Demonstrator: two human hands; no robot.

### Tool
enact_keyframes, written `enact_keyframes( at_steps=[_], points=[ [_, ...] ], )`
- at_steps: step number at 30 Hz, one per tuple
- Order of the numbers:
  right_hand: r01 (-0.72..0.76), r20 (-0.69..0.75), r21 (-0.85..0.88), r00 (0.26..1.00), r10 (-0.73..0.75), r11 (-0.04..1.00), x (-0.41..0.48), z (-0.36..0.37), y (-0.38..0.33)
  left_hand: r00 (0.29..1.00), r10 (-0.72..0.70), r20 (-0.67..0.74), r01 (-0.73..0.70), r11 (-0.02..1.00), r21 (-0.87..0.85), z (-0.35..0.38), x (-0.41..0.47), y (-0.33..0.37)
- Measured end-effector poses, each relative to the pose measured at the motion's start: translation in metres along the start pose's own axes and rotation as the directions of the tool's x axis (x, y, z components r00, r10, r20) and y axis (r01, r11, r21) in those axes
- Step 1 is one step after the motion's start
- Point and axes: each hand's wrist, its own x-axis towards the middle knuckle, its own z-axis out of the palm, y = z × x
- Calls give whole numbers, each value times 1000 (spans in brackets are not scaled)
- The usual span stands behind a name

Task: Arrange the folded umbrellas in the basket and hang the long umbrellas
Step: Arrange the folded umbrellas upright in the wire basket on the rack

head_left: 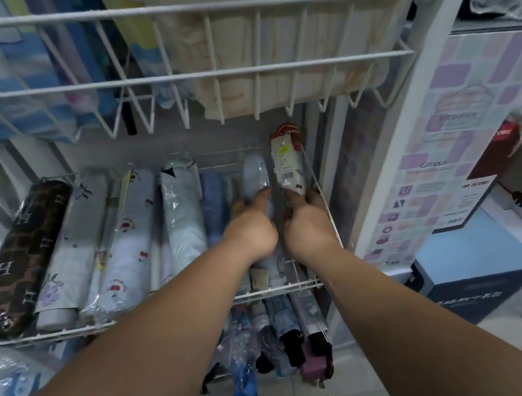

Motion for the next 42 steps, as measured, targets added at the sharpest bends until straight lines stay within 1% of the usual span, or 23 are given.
enact_keyframes(
  at_steps=[3, 5, 9, 13, 15, 19, 22, 25, 28, 31, 33, 35, 37, 39, 42],
  points=[
    [5, -31, 51, 999, -4, 999, 1, 7, 2, 1000, 7, -5, -7, 999, -34, 10, 7, -3],
    [27, -29, 47, 999, -26, 999, 2, 8, 7, 999, 10, -38, -13, 997, -73, 15, 9, -4],
    [67, 49, -24, 997, -65, 997, -1, 2, 11, 993, 21, -116, -32, 996, -89, 11, 10, -8],
    [29, 113, -34, 993, -25, 999, 2, 5, 9, 994, -5, -107, -1, 998, -57, -6, 9, -11],
    [42, 126, -57, 991, -35, 997, 0, 3, 7, 995, -29, -95, 25, 999, -44, -13, 9, -11],
    [112, 182, -95, 979, -94, 989, -2, -2, 3, 996, -83, -39, 85, 995, 58, -17, 10, -3],
    [94, 235, -56, 969, -79, 994, 0, -2, -1, 992, -126, 16, 122, 980, 154, -20, 14, 3],
    [34, 261, -34, 965, -24, 999, -11, -1, 1, 989, -138, 60, 116, 953, 280, -20, 15, 3],
    [-84, 293, 7, 953, 78, 996, -20, 0, 6, 991, -102, 88, 60, 921, 384, -16, 15, -1],
    [-114, 298, 5, 948, 108, 993, -17, 1, 9, 990, -87, 110, 30, 900, 436, -11, 13, -8],
    [-153, 311, 97, 943, 116, 984, -16, 2, 12, 991, -63, 119, 2, 892, 452, -10, 8, -11],
    [-200, 331, 212, 935, 123, 957, -15, 1, 16, 991, -12, 135, -49, 896, 440, -10, 3, -14],
    [-231, 333, 282, 934, 130, 931, -14, 2, 19, 986, 55, 157, -115, 907, 406, -12, -3, -17],
    [-239, 327, 278, 934, 143, 930, -12, 4, 21, 980, 115, 165, -168, 920, 354, -15, -8, -21],
    [-217, 328, 229, 935, 135, 949, -9, 7, 22, 982, 141, 126, -171, 948, 269, -19, -9, -26]
  ],
)
